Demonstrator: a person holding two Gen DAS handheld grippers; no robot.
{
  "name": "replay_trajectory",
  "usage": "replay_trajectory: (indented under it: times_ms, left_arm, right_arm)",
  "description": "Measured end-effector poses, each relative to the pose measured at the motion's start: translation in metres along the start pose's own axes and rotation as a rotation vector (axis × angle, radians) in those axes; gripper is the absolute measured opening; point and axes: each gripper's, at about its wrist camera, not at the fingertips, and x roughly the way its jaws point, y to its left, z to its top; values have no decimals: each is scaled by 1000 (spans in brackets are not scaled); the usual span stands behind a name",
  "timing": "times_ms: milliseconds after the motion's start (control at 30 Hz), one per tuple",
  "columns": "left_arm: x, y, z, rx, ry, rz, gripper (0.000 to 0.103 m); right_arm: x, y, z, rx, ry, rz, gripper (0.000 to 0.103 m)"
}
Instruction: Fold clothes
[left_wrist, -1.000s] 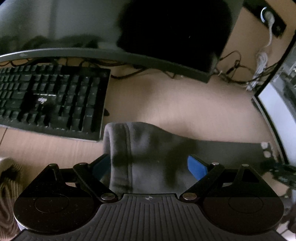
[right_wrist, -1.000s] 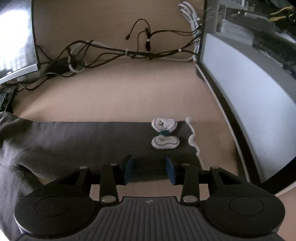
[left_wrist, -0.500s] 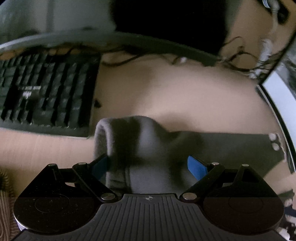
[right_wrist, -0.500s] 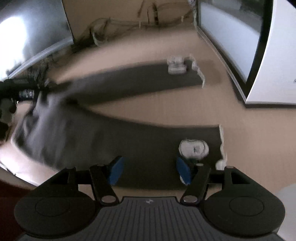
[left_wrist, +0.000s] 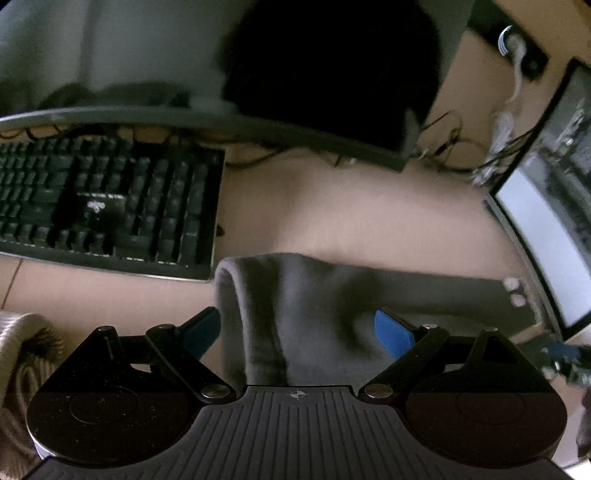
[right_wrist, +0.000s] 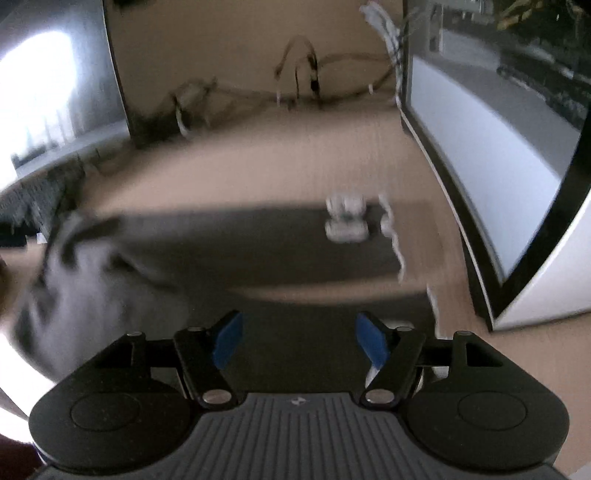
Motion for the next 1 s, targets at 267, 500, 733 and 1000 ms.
replay_trajectory:
  times_ms: [267, 500, 733, 1000]
  left_arm:
    - [42, -36, -7, -23, 78, -93, 94]
    - [60, -38, -9, -36, 128, -57, 94]
    - [68, -50, -8, 15, 115, -22, 95]
    - [45, -56, -24, 68, 105, 18, 95]
  right_arm:
    - [59, 13, 37, 27, -23, 46, 70]
    - [74, 17, 27, -111, -12, -54, 70]
    - [79, -2, 34, -103, -23, -92, 77]
    - [63, -10, 26, -53, -41, -138, 76]
